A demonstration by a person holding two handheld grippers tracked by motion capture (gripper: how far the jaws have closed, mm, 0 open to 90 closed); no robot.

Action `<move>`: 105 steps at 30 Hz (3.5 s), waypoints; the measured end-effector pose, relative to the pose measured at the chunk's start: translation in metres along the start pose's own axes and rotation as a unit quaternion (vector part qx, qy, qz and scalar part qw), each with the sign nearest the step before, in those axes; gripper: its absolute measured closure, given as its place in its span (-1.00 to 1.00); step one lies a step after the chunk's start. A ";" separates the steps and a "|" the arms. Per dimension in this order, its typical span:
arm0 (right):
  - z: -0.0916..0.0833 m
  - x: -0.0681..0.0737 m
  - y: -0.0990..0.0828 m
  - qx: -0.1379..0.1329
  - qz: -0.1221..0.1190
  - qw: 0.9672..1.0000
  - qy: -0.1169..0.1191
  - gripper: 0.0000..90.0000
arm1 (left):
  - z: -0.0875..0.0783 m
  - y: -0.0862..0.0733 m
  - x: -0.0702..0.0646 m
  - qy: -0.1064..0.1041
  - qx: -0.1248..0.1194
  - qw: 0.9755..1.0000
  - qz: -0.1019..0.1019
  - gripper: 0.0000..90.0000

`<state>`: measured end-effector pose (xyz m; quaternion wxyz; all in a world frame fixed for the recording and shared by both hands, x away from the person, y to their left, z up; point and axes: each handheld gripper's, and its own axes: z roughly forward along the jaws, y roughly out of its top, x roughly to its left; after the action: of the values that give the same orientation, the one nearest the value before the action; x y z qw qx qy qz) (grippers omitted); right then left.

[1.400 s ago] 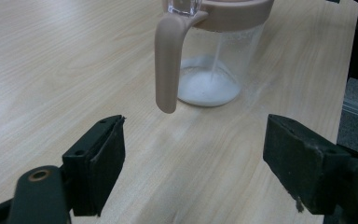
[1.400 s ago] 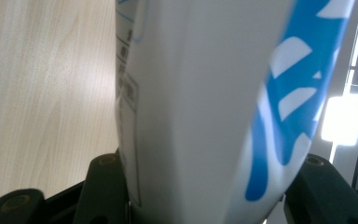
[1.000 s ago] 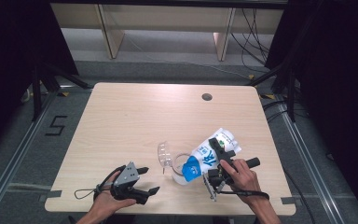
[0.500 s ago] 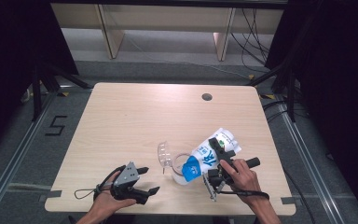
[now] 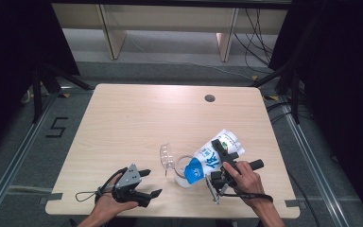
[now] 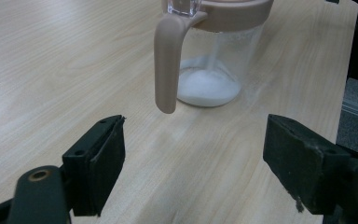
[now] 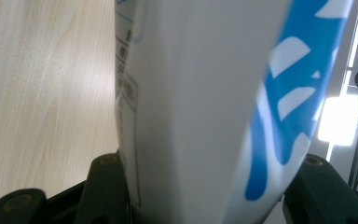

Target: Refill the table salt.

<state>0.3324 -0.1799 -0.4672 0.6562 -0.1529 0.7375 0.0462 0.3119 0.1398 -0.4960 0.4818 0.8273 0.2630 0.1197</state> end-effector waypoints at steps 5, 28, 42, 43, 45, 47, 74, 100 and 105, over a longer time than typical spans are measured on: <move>0.001 -0.001 0.000 -0.008 -0.011 1.000 -0.012 0.15 | 0.000 0.000 0.000 0.000 0.000 1.000 0.000 -0.54; -0.001 -0.001 0.001 0.003 -0.006 1.000 -0.003 0.15 | 0.000 0.000 0.001 -0.001 0.000 1.000 0.007 -0.54; 0.000 0.001 0.001 -0.006 -0.005 1.000 -0.017 0.15 | 0.000 0.000 0.000 0.000 0.000 1.000 0.000 -0.54; 0.000 0.001 0.001 -0.007 -0.004 1.000 -0.017 0.15 | 0.000 0.001 0.001 -0.002 -0.001 1.000 0.011 -0.54; 0.000 0.001 0.000 -0.005 -0.003 1.000 -0.015 0.16 | 0.000 0.000 0.000 0.000 0.000 1.000 -0.003 -0.54; 0.000 0.000 0.000 -0.010 -0.007 1.000 -0.019 0.16 | 0.000 0.000 0.000 0.000 0.000 1.000 -0.003 -0.54; -0.001 0.001 0.001 -0.002 -0.010 1.000 -0.017 0.18 | 0.000 0.000 0.001 -0.001 0.000 1.000 0.007 -0.54; -0.001 -0.001 0.001 -0.004 -0.016 1.000 -0.014 0.21 | 0.000 0.001 0.001 -0.001 0.000 1.000 0.007 -0.54; -0.001 -0.001 0.001 -0.004 -0.018 1.000 -0.017 0.21 | 0.000 0.000 0.001 -0.001 0.000 1.000 0.007 -0.54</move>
<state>0.3313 -0.1787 -0.4665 0.6686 -0.1679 0.7233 0.0402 0.3126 0.1400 -0.4956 0.4812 0.8291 0.2572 0.1221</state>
